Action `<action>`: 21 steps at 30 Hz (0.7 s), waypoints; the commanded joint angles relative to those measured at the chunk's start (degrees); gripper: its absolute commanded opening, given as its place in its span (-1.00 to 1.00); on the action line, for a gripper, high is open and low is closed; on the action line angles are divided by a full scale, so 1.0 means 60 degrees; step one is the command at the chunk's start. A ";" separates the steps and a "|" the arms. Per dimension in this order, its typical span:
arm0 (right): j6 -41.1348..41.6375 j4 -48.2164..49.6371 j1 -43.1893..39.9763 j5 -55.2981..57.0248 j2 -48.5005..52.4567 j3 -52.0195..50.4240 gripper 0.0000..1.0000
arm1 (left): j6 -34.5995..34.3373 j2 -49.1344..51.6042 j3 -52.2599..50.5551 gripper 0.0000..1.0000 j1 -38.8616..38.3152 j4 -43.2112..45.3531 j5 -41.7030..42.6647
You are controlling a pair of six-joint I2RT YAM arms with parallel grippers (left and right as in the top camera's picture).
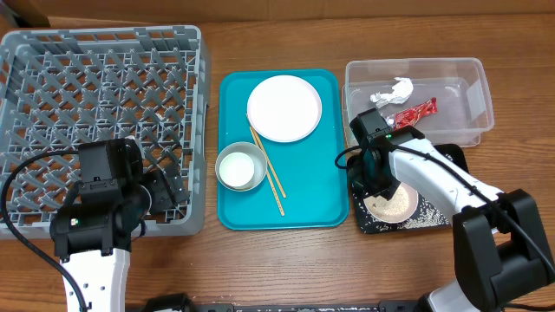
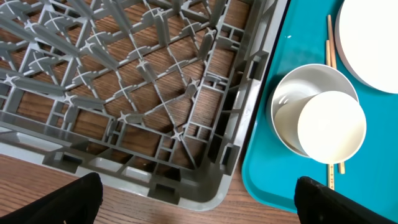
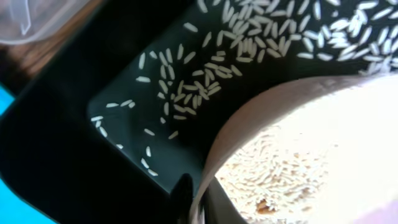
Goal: Sort waste into correct bins and load items into the dishwasher
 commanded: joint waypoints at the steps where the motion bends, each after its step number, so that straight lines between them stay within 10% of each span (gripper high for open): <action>1: 0.0033 0.0051 0.0004 0.0000 0.0087 -0.0062 -0.92 | -0.0197 0.0047 0.0200 1.00 0.0051 0.0007 0.0062; 11: -0.1333 -0.0882 -0.0062 -0.0532 -0.0863 0.0911 -0.92 | -0.0197 0.0047 0.0200 0.99 0.0051 0.0015 0.0062; 21: -0.4302 -0.0940 -0.2189 -0.5111 -0.1861 0.0991 -0.92 | -0.0193 0.0047 0.0200 1.00 0.0051 0.0015 0.0062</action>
